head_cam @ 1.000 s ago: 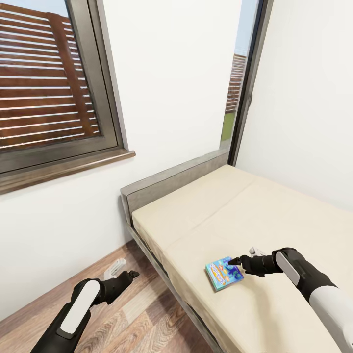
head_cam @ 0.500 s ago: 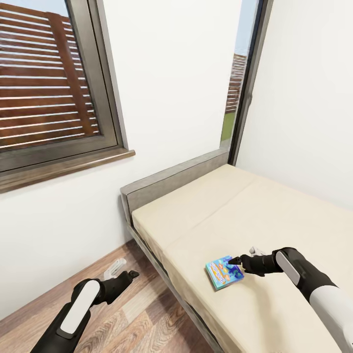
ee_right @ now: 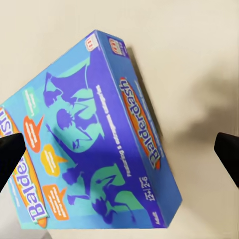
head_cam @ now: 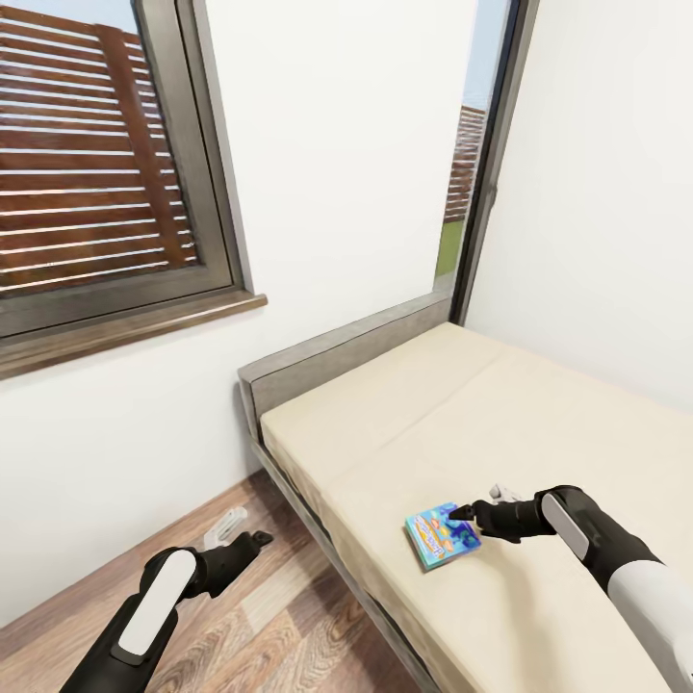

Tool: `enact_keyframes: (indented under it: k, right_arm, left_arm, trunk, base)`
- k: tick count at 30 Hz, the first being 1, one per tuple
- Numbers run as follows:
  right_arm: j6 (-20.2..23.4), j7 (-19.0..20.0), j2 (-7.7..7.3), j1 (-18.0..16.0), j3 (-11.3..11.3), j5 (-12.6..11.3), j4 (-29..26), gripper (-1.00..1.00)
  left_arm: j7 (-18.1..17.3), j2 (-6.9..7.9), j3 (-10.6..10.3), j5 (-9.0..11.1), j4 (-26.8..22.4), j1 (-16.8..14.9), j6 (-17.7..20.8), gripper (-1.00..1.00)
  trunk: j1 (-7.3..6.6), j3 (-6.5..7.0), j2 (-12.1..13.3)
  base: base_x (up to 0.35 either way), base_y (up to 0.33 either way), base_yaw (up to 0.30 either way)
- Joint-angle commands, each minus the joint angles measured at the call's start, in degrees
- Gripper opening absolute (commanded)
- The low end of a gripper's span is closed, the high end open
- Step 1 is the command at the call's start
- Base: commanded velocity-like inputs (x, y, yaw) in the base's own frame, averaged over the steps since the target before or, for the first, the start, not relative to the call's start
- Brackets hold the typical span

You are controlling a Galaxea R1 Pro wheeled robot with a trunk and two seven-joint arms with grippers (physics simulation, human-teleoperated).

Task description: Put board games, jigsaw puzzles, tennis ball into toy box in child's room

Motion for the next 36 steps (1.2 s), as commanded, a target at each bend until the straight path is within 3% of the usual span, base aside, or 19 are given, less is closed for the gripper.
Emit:
enact_keyframes:
  k: [1, 24, 36]
  right_arm:
    - [0.08, 0.34, -0.01, 0.04, 0.32, -0.33, 0.03, 1.0]
    - [0.24, 0.43, 0.04, 0.04, 0.4, -0.39, 0.03, 1.0]
    - [0.35, 0.43, -0.02, 0.04, 0.4, -0.42, -0.01, 1.0]
  left_arm:
    - [0.57, 0.04, -0.15, 0.59, -0.06, -0.06, -0.03, 1.0]
    - [0.32, 0.03, -0.57, 0.31, -0.06, 0.74, -0.54, 1.0]
    - [0.38, 0.04, -0.59, 0.08, 0.02, 1.61, -0.66, 1.0]
  trunk:
    - [0.0, -0.07, -0.02]
    - [0.0, -0.07, -0.02]
    - [0.0, -0.07, -0.02]
  base:
    - [0.0, 0.0, 0.129]
    - [0.0, 0.0, 0.243]
    - [0.0, 0.0, 0.087]
